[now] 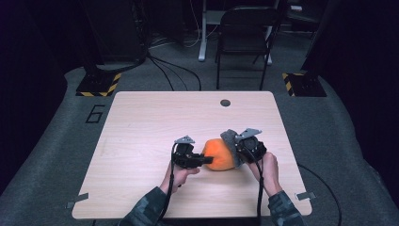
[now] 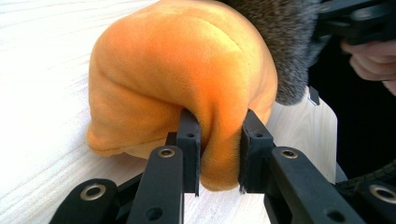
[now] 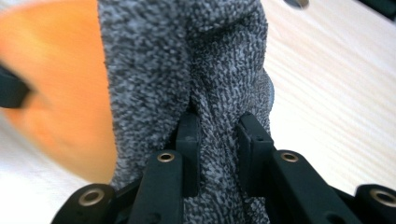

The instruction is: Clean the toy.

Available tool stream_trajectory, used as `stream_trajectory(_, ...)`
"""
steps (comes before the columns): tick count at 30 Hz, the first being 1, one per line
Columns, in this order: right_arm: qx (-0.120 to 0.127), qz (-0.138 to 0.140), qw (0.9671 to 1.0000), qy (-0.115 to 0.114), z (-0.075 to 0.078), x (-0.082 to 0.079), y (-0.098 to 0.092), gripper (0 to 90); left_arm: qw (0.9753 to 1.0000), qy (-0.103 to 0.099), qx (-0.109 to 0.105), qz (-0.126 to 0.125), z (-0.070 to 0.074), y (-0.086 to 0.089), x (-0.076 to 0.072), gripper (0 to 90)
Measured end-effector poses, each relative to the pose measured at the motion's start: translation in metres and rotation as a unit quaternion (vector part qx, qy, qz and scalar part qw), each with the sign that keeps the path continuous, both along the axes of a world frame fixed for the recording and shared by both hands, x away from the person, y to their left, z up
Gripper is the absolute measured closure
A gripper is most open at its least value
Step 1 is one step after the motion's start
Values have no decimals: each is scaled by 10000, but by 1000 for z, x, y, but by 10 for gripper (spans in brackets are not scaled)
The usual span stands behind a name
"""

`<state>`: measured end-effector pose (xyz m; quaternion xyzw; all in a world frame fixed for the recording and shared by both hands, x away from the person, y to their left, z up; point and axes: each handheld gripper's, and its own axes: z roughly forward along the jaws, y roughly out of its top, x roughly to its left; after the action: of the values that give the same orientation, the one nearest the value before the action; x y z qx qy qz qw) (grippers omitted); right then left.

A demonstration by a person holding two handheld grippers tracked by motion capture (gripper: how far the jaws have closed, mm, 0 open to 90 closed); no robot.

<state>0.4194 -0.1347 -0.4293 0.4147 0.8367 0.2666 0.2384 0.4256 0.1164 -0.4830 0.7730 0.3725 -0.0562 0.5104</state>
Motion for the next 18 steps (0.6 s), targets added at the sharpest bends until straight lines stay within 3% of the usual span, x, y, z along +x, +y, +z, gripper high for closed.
stream_trajectory(8,-127,-325,9987,358,-34,20,-21,733,10000,2,-2,-13,0,-1,0,738)
stream_trajectory(13,-114,-377,9975,584,-44,25,-23,733,10000,8,-19,-17,-1,0,0,734)
stream_trajectory(15,-234,-416,9969,632,-51,26,-23,732,10000,3,-18,-12,-1,0,0,734)
stream_trajectory(17,-207,-479,9955,792,-50,26,-23,733,10000,4,-24,5,-1,0,0,733)
stream_trajectory(18,-229,-447,9962,709,-47,27,-25,734,10000,3,-9,32,0,1,0,733)
